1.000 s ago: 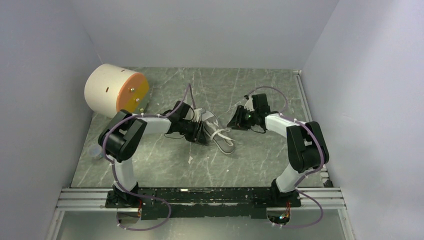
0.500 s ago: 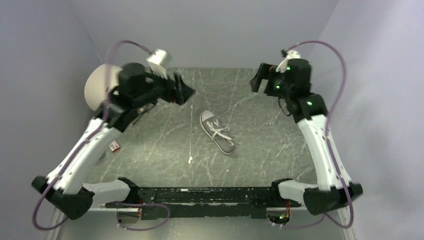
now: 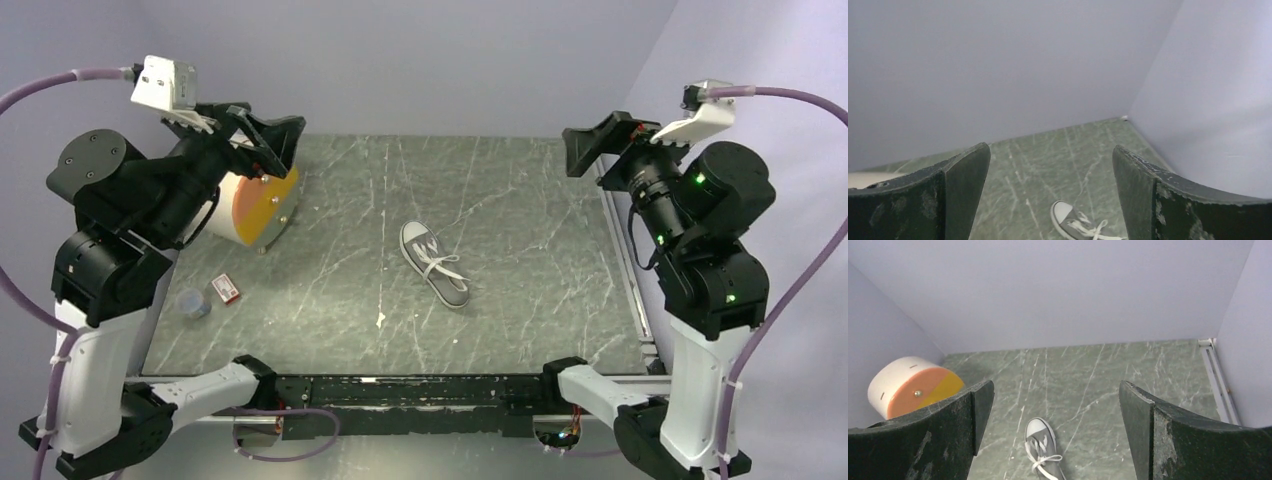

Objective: Tie the shoes

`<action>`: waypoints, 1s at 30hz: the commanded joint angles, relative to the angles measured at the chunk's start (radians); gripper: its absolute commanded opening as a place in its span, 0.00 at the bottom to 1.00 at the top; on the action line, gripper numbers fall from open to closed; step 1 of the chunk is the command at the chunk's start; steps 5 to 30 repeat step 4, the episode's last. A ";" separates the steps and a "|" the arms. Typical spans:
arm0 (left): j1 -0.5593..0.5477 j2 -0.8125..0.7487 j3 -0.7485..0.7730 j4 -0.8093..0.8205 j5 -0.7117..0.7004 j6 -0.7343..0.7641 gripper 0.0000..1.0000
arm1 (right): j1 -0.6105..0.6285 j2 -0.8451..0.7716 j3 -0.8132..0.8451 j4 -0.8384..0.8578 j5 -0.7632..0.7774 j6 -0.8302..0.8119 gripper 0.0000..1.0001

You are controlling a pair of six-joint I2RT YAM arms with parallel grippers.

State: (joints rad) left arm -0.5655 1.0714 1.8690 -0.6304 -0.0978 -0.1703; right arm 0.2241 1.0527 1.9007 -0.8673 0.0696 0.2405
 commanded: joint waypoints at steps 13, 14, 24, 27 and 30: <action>-0.001 -0.022 -0.011 -0.056 -0.148 0.071 0.96 | -0.002 0.045 0.057 -0.051 0.016 -0.010 1.00; -0.001 -0.022 -0.011 -0.056 -0.148 0.071 0.96 | -0.002 0.045 0.057 -0.051 0.016 -0.010 1.00; -0.001 -0.022 -0.011 -0.056 -0.148 0.071 0.96 | -0.002 0.045 0.057 -0.051 0.016 -0.010 1.00; -0.001 -0.022 -0.011 -0.056 -0.148 0.071 0.96 | -0.002 0.045 0.057 -0.051 0.016 -0.010 1.00; -0.001 -0.022 -0.011 -0.056 -0.148 0.071 0.96 | -0.002 0.045 0.057 -0.051 0.016 -0.010 1.00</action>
